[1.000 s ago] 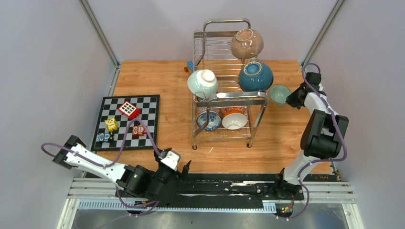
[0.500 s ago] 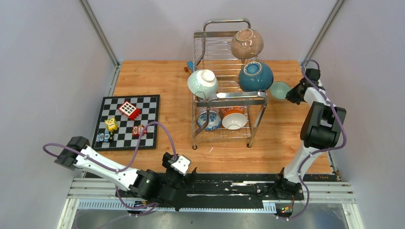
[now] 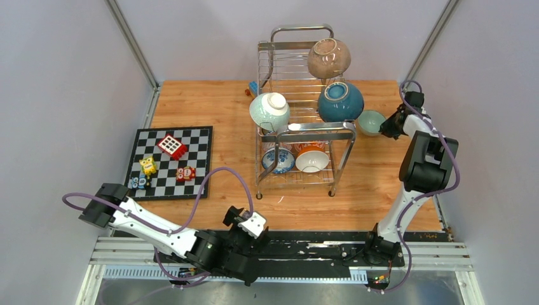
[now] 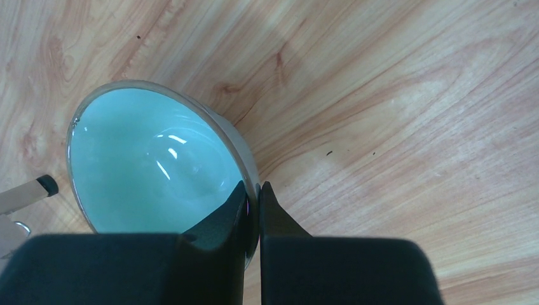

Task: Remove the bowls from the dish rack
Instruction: Place the bowl at the center of the board.

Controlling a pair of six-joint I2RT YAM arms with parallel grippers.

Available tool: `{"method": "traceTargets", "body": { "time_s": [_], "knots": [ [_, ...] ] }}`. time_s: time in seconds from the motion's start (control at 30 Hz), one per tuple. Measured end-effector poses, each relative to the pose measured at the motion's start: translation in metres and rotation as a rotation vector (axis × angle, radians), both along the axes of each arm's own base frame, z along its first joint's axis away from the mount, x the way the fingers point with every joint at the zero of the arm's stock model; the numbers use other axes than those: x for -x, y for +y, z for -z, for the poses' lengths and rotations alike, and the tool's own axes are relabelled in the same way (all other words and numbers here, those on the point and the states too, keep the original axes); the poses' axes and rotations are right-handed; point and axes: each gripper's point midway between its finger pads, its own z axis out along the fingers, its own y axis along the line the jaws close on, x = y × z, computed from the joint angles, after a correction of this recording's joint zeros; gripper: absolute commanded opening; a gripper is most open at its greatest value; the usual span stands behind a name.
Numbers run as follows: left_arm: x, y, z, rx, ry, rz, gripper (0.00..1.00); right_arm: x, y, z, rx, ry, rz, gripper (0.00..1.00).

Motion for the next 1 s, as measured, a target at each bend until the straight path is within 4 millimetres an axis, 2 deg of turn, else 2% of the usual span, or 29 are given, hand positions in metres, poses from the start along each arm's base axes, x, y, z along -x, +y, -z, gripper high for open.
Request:
{"method": "traceTargets", "body": {
  "time_s": [0.27,0.5,0.63,0.77,0.9,1.0],
  "knots": [
    [0.001,-0.004,0.003,-0.030,-0.002,0.004,1.00,0.000,0.000,0.002,-0.002,0.007,-0.006,0.04],
    [0.002,-0.006,0.004,-0.039,-0.003,0.008,1.00,-0.002,0.002,0.001,-0.004,0.003,-0.022,0.33],
    [0.002,-0.006,0.004,-0.040,-0.001,0.009,1.00,-0.005,0.003,-0.003,-0.008,-0.010,-0.034,0.43],
    [0.003,-0.006,0.004,-0.038,0.004,0.010,1.00,-0.007,0.003,-0.006,-0.008,-0.018,-0.037,0.58],
    [0.003,-0.008,0.000,-0.023,0.013,0.003,1.00,-0.007,0.002,-0.010,-0.008,-0.014,-0.037,0.65],
    [0.003,-0.007,-0.007,0.001,0.024,-0.021,1.00,-0.007,-0.003,-0.027,0.005,-0.018,-0.025,0.68]
  ]
}}
